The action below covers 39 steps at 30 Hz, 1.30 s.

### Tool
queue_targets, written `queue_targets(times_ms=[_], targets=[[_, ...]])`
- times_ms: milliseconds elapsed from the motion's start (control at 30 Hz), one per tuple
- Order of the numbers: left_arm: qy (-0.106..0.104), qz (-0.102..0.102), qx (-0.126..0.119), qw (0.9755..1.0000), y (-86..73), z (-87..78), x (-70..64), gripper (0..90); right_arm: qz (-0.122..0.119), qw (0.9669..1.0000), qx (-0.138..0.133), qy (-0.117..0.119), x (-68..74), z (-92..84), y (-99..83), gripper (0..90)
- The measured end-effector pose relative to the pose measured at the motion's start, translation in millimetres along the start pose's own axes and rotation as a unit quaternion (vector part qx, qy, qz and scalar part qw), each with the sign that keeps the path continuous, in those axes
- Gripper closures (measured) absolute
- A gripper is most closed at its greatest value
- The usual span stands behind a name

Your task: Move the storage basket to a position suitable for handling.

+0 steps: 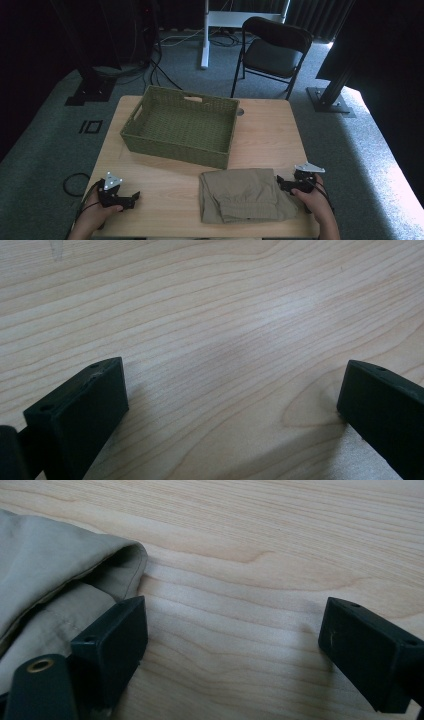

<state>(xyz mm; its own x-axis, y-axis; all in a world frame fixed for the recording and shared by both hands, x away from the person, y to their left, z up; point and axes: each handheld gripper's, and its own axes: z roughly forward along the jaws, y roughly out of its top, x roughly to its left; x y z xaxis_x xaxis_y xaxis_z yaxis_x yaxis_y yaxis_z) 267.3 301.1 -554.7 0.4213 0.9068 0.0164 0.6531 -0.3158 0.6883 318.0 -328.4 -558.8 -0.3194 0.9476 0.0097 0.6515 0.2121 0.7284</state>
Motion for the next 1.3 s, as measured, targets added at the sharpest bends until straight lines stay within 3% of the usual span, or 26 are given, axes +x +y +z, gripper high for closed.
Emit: queue_targets(times_ms=[167,267,533,833,1300], targets=[[-0.009,0.011,0.001,0.9999,0.2,-0.2,3.7,0.7,0.000,1.0000,0.000,0.001,-0.8,0.6,0.8,11.9],[-0.007,0.009,0.005,0.9999,1.9,0.2,9.0,0.8,0.015,0.9999,-0.003,-0.004,-1.9,2.3,3.0,12.6],[-0.007,0.024,-0.001,0.9997,16.5,1.7,21.5,0.8,0.018,0.9998,-0.006,-0.002,2.1,4.2,12.4,13.0],[-0.020,0.013,-0.019,0.9995,34.4,2.7,35.8,0.8,0.021,0.9996,-0.018,-0.009,4.1,-1.1,35.1,13.0],[-0.009,0.016,-0.060,0.9980,75.7,-9.8,61.2,0.9,0.002,0.9982,-0.054,0.024,28.4,-9.2,72.0,13.0]])
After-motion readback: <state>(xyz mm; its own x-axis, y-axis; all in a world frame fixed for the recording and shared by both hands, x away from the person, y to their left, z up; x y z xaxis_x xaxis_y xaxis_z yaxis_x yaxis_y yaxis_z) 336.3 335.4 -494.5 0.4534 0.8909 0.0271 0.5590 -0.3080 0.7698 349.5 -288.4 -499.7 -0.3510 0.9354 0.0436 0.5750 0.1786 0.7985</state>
